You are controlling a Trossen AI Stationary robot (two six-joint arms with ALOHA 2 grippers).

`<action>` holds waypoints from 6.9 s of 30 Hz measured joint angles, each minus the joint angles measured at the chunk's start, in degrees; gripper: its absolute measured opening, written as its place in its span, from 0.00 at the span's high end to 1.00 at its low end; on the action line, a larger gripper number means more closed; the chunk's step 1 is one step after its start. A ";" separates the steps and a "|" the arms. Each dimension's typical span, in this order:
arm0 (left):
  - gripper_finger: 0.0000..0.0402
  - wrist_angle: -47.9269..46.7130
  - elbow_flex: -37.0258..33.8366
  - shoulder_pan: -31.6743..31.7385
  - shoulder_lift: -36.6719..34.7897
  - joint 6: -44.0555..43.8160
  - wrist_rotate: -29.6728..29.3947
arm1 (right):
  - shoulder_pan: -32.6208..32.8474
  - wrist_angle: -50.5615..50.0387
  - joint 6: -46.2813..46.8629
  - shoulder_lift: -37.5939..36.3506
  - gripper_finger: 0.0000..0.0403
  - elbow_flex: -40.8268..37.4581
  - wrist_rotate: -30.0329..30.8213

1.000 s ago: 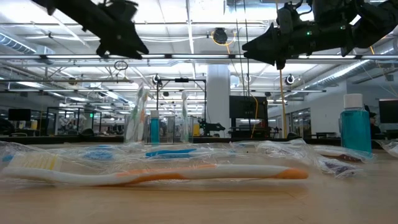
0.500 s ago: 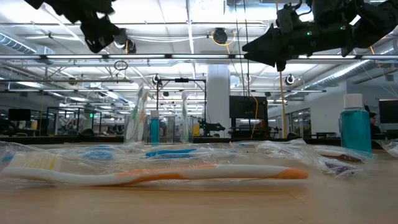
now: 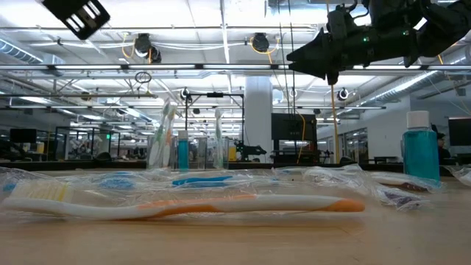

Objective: Pick & Place toothbrushing station
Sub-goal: Put the left mouthwash into the transparent organizer

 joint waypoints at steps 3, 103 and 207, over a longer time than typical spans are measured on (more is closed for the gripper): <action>0.54 -0.42 0.00 -4.62 0.00 -0.74 -0.66 | 0.00 -0.02 0.32 0.00 0.58 0.00 0.01; 0.54 -6.71 -2.64 -38.26 17.42 9.75 -11.33 | 0.01 0.48 0.23 0.01 0.58 -1.51 0.07; 0.71 23.55 -0.09 41.52 23.54 16.18 -25.70 | 0.02 2.95 -1.30 0.02 0.58 -1.53 0.04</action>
